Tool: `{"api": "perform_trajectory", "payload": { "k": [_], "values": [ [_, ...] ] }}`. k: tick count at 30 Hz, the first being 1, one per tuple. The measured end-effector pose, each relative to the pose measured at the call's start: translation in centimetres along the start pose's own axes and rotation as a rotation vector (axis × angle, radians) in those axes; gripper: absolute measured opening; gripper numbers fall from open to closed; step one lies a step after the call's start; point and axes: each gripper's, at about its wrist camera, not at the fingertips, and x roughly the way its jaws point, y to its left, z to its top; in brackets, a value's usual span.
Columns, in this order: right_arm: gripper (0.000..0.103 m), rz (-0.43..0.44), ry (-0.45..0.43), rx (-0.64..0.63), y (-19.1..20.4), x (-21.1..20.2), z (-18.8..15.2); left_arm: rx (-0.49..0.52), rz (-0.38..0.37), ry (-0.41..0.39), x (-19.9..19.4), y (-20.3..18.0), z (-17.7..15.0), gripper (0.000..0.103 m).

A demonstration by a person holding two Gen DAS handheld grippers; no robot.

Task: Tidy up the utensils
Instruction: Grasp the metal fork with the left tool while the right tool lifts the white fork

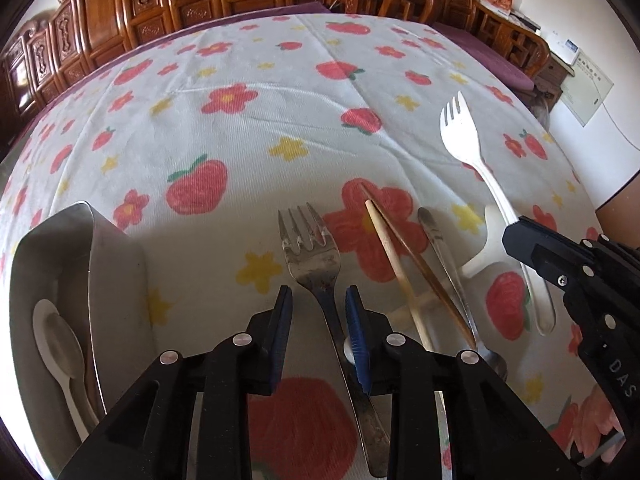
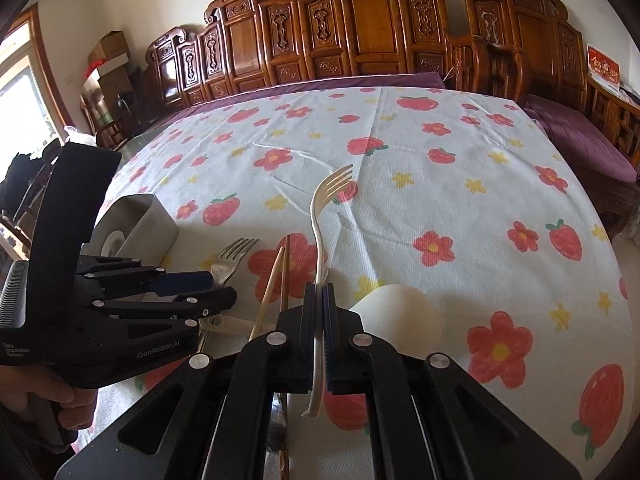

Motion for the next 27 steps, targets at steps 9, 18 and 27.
{"api": "perform_trajectory", "payload": {
  "k": [9, 18, 27],
  "values": [
    [0.005, -0.009, -0.003, -0.005, 0.0, -0.1, 0.0, 0.105, 0.063, -0.038, -0.4, -1.4, -0.2, 0.006],
    [0.005, -0.007, -0.003, -0.019, 0.5, -0.1, 0.2, 0.138, 0.086, -0.104, -3.4, -0.9, -1.3, 0.002],
    [0.005, 0.031, -0.020, -0.060, 3.2, -0.9, 0.6, 0.120, 0.076, -0.160, -7.6, 0.8, -2.1, 0.002]
  ]
}}
